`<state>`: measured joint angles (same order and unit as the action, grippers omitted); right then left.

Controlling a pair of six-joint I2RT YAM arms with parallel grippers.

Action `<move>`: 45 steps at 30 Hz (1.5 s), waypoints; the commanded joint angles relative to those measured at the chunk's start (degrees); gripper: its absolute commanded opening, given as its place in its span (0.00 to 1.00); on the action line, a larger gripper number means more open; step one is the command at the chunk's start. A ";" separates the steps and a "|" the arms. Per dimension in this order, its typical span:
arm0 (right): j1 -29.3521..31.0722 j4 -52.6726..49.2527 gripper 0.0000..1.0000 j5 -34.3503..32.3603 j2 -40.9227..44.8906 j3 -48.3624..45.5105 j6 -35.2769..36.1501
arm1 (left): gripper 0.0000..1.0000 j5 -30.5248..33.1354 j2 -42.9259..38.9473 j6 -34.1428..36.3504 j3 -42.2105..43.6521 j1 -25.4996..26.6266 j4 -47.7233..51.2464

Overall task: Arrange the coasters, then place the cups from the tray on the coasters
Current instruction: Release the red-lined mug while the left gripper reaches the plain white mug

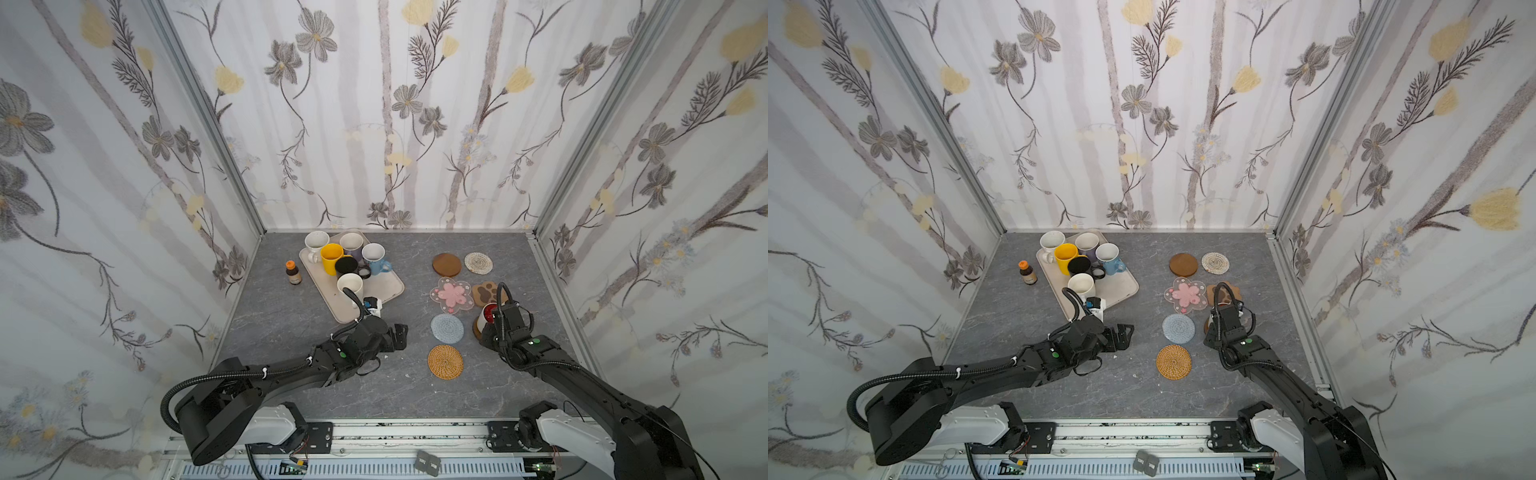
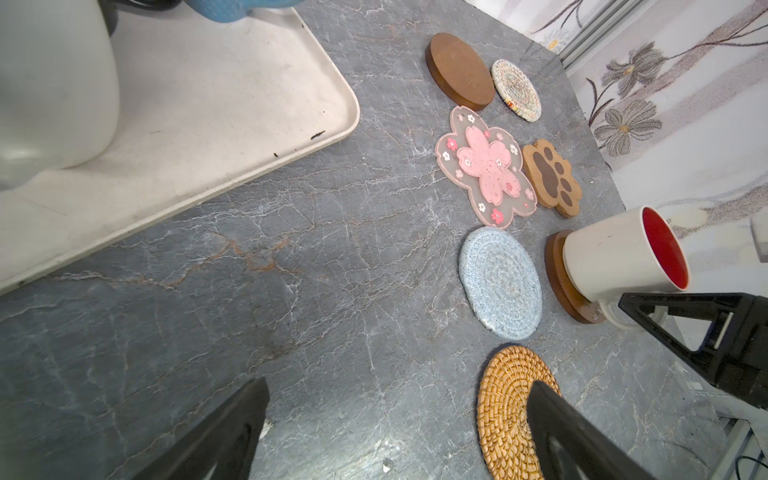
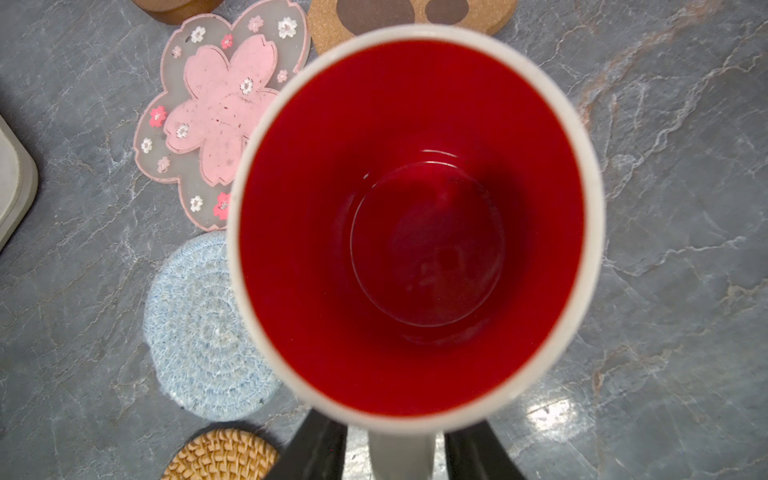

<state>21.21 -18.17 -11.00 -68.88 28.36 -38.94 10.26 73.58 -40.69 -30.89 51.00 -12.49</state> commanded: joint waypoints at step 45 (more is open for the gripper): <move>0.03 8.91 0.99 16.71 12.02 8.22 11.65 | 0.71 2.49 -2.15 7.02 -9.17 -19.75 21.28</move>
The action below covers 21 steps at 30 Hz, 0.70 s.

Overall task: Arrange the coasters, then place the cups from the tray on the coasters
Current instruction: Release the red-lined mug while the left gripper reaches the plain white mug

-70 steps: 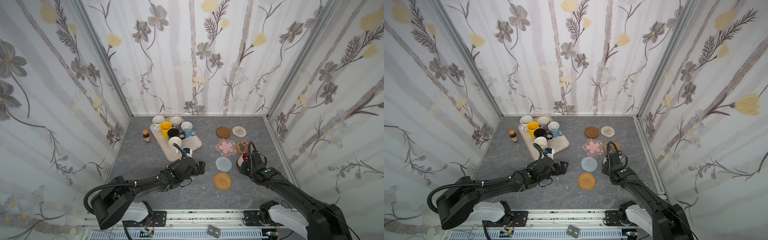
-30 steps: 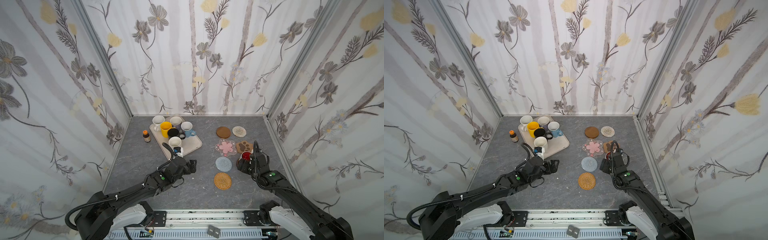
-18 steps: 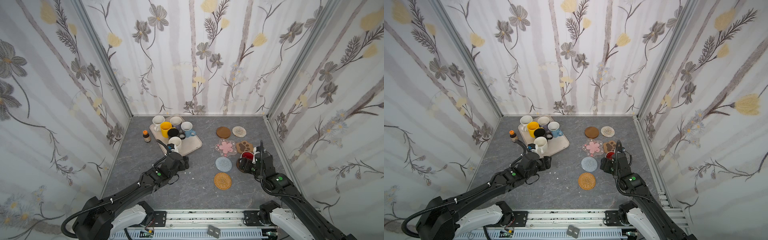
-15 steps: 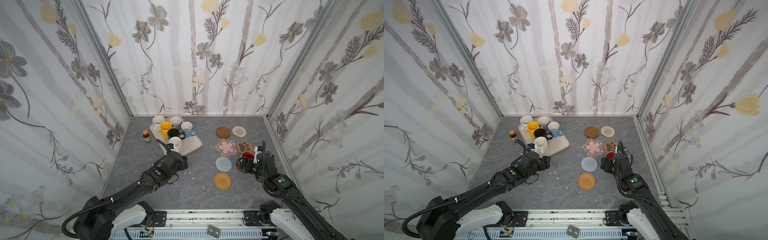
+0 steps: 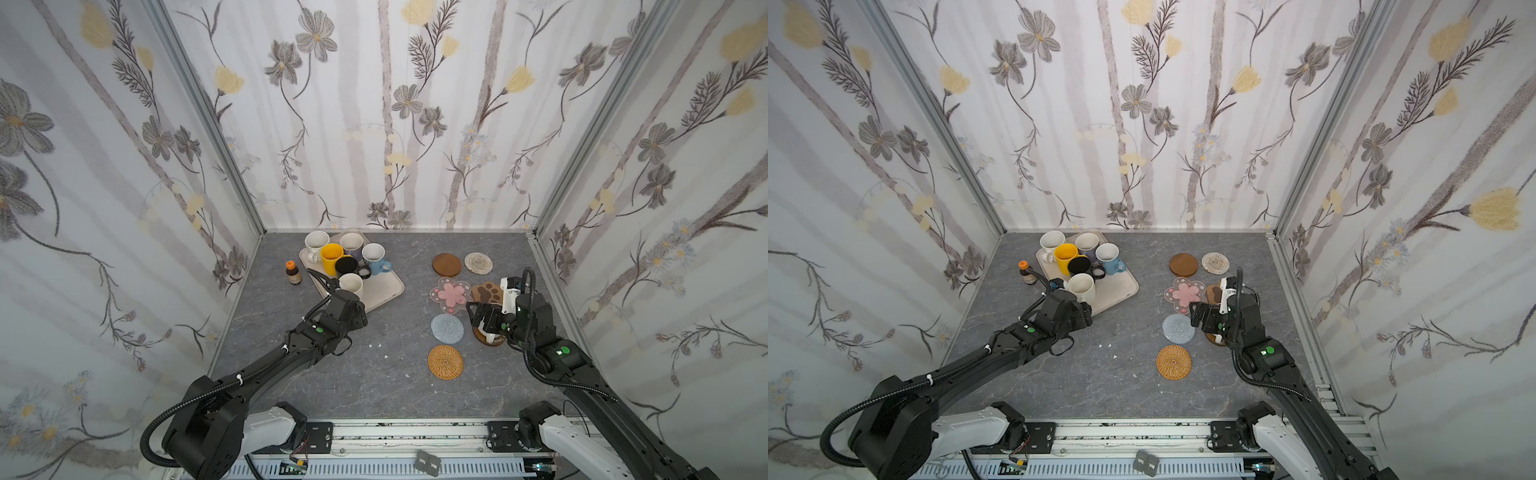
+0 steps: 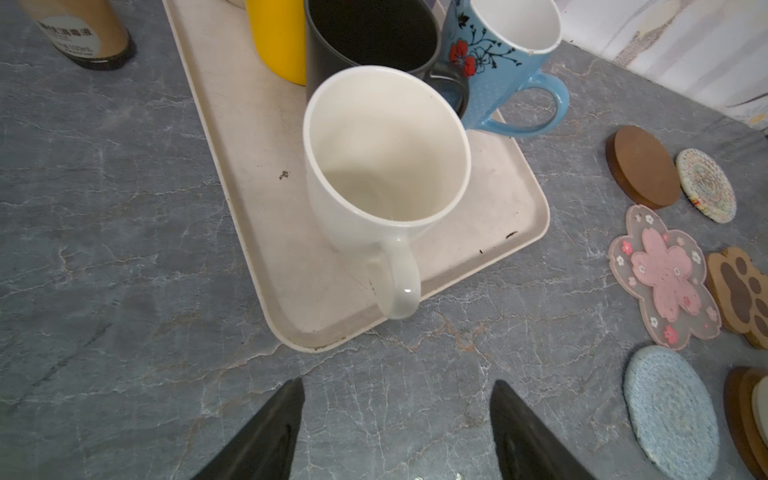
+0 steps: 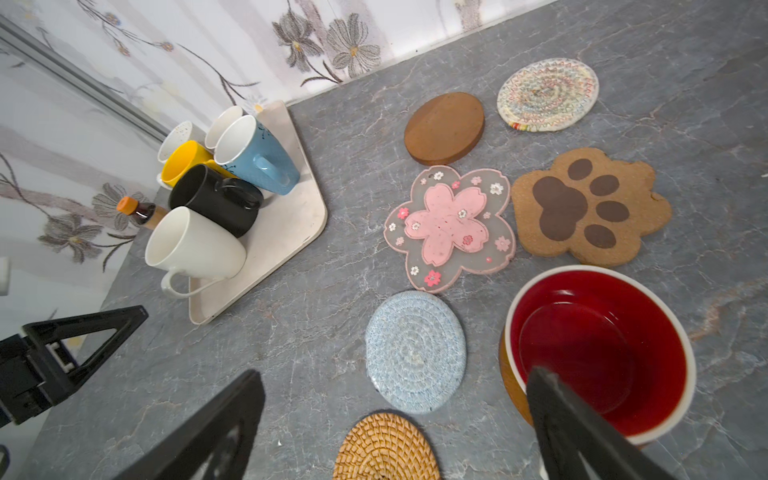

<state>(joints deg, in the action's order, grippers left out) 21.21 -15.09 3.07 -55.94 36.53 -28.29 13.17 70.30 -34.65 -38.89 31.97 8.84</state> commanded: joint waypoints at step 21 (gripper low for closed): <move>-0.06 13.23 0.99 5.89 -10.61 0.40 3.24 | 0.53 4.12 16.76 3.58 -10.17 -2.25 1.39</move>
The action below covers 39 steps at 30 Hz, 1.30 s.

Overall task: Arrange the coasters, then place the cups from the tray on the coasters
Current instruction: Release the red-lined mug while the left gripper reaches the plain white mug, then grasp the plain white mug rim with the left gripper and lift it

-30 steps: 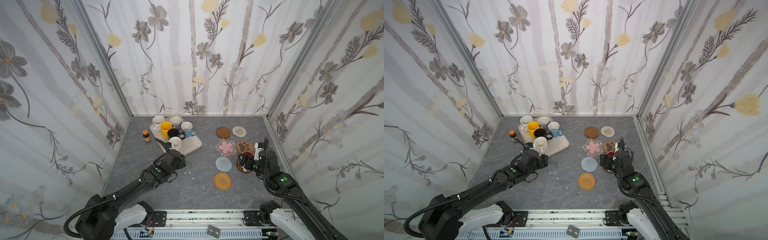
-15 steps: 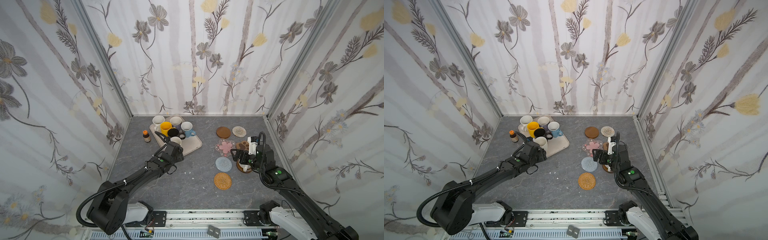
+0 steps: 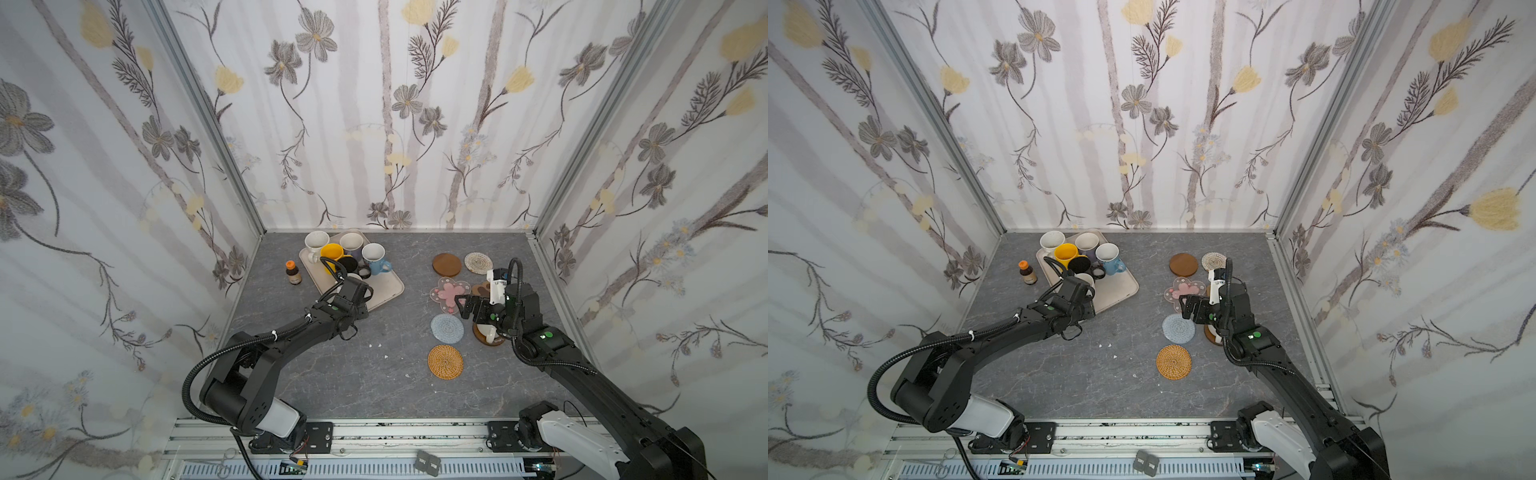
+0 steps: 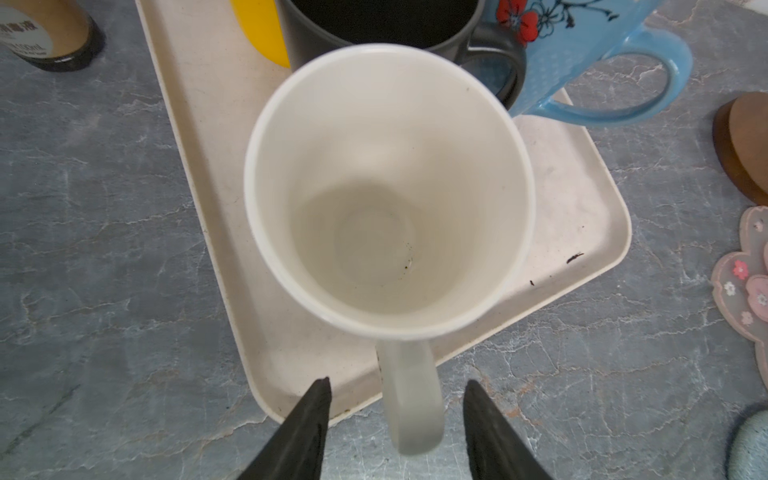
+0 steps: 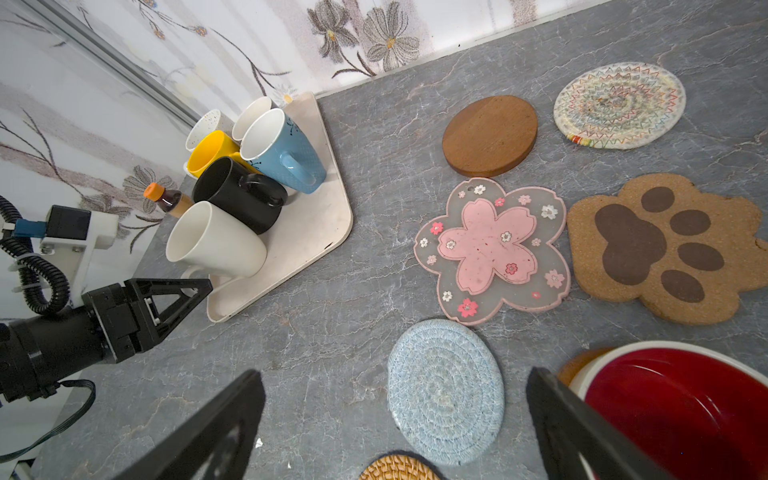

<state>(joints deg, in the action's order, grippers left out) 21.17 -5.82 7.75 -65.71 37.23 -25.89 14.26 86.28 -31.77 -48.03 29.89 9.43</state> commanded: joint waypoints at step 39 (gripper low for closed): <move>-0.22 8.10 0.98 4.42 -4.95 -1.72 1.29 | 0.16 2.90 4.07 3.03 -5.20 -2.29 2.87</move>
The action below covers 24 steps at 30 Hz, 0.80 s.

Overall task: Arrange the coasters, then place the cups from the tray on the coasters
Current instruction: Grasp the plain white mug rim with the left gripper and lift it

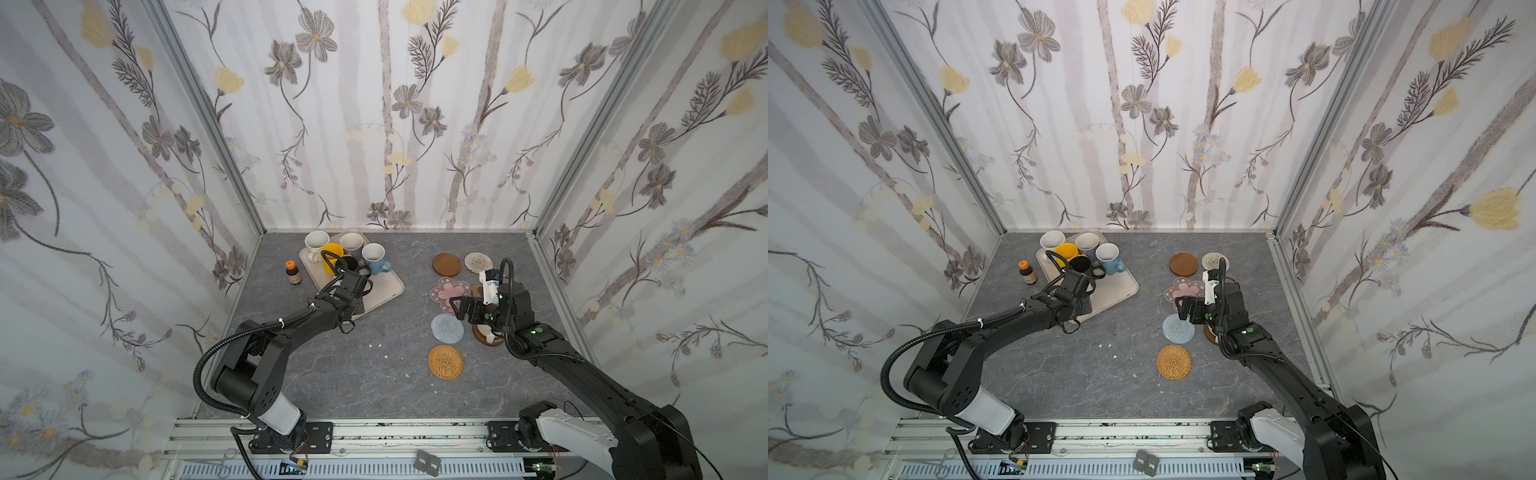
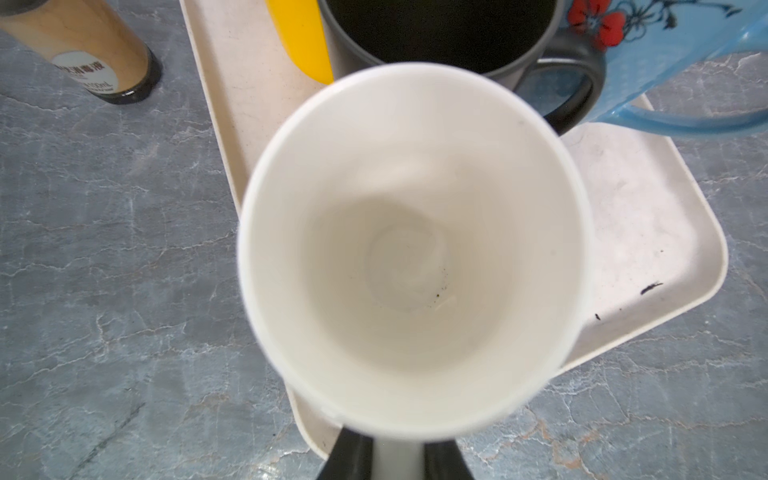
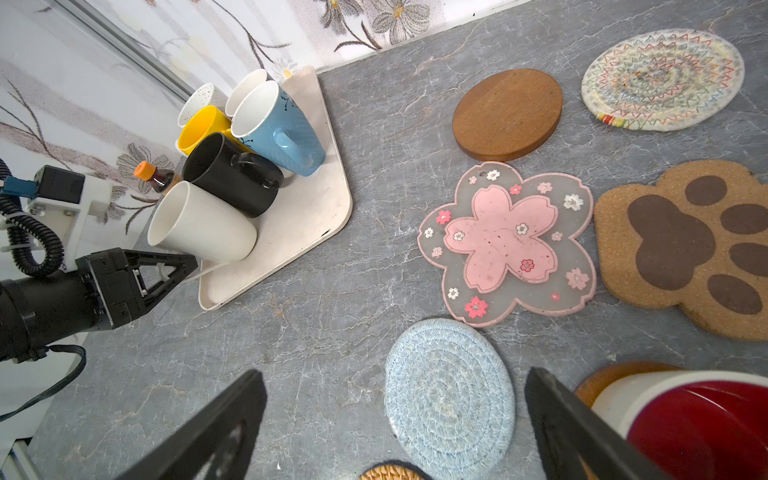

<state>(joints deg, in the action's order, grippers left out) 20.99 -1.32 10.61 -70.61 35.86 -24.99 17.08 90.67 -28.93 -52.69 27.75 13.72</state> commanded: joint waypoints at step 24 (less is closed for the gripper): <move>-0.99 4.04 1.00 4.37 3.72 -1.05 0.07 | 0.00 -3.99 -8.77 5.63 -0.22 1.25 0.68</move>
<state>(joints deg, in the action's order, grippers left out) 20.10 0.40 13.69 -67.48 34.83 -25.02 13.54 83.48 -25.43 -52.69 28.45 15.49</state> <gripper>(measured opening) 0.995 0.132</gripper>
